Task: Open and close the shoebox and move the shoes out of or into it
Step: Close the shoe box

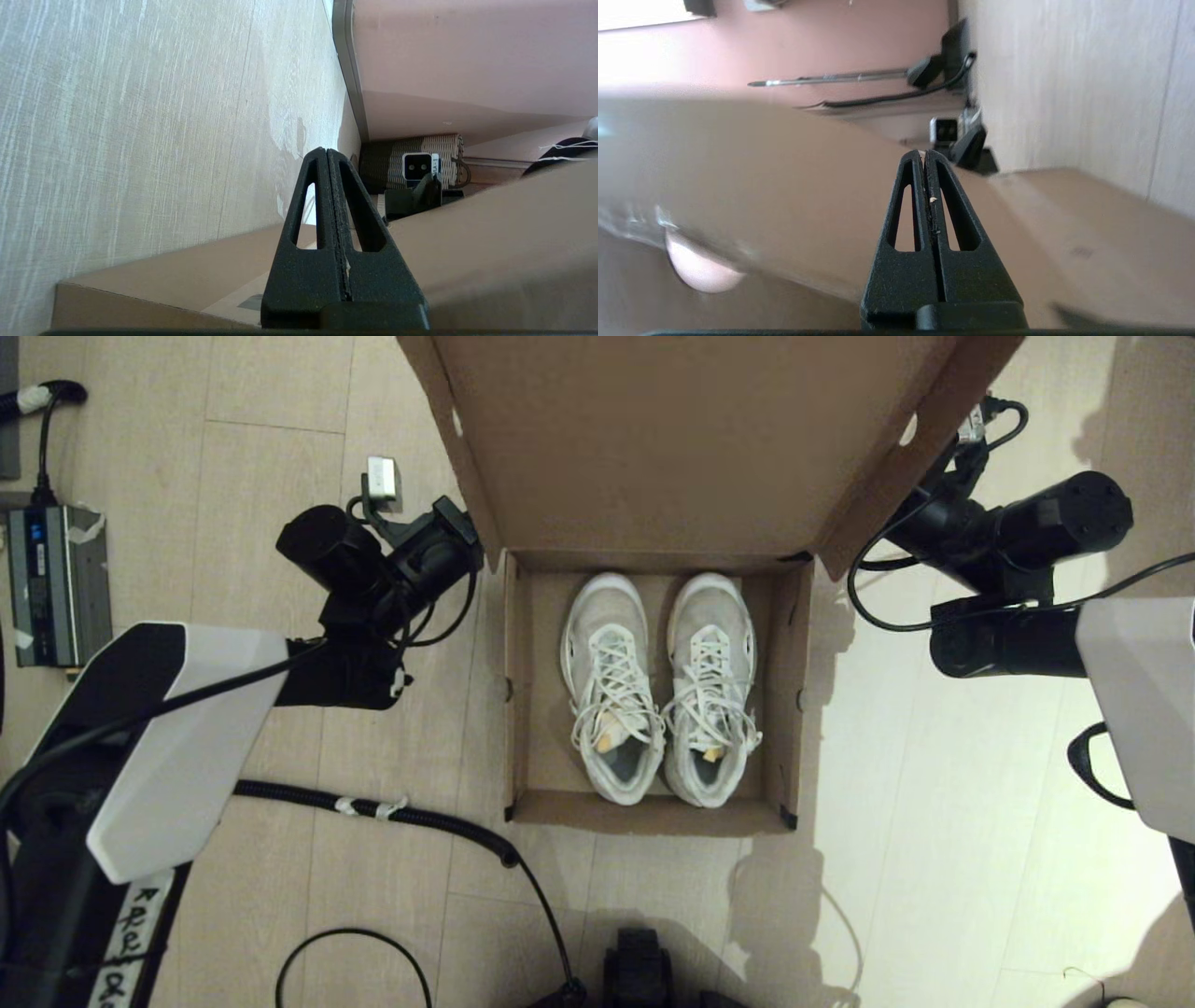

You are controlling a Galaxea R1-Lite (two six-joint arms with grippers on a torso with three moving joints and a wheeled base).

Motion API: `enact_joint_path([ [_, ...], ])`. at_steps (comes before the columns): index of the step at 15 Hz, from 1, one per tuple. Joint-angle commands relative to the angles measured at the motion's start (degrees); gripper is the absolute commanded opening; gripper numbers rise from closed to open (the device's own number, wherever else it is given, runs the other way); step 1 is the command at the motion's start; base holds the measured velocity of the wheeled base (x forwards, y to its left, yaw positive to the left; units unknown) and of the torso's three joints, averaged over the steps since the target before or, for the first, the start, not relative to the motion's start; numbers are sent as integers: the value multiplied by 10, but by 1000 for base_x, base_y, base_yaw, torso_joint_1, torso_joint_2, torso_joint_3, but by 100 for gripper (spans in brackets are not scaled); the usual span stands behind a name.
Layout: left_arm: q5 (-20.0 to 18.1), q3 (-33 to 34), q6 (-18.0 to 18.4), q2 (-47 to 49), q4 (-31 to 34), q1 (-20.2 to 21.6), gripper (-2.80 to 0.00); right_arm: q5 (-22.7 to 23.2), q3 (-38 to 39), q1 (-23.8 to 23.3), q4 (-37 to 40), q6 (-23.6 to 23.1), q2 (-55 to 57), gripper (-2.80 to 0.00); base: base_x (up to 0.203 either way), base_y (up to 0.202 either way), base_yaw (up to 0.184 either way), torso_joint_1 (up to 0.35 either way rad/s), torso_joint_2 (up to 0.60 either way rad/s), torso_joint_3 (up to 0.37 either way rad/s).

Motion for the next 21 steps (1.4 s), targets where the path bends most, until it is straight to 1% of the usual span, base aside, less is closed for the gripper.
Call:
enact_joint_path([
  [1, -6, 0, -3, 0, -4, 0, -280, 11, -3, -4, -11, 21, -1, -280, 0, 0, 0, 0, 0, 0],
  [3, -7, 0, -3, -2, -4, -2, -280, 39, -6, -9, -35, 64, -4, -280, 0, 0, 0, 0, 0, 0],
  [5, -7, 1, -3, -3, -13, -3, -280, 46, -5, -12, -36, 102, -9, -280, 0, 0, 0, 0, 0, 0],
  [8, -6, 1, -3, -15, -23, -2, -280, 73, -3, -17, -36, 105, -22, -280, 0, 0, 0, 0, 0, 0],
  [11, -7, 1, -4, -38, -19, -2, -280, 87, -3, -17, -36, 115, -36, -280, 0, 0, 0, 0, 0, 0],
  [14, -17, 1, -27, -70, -17, -2, -280, 98, -1, -17, -36, 129, -60, -280, 0, 0, 0, 0, 0, 0],
  [16, -19, 1, -30, -86, -16, -7, -280, 108, 9, -17, -36, 133, -79, -280, 0, 0, 0, 0, 0, 0],
  [18, -20, 2, -39, -109, -8, -22, -280, 117, 45, -16, -36, 133, -107, -280, 0, 0, 0, 0, 0, 0],
  [21, -23, 2, -40, -130, 4, -45, -280, 133, 113, -11, -36, 128, -153, -280, 0, 0, 0, 0, 0, 0],
])
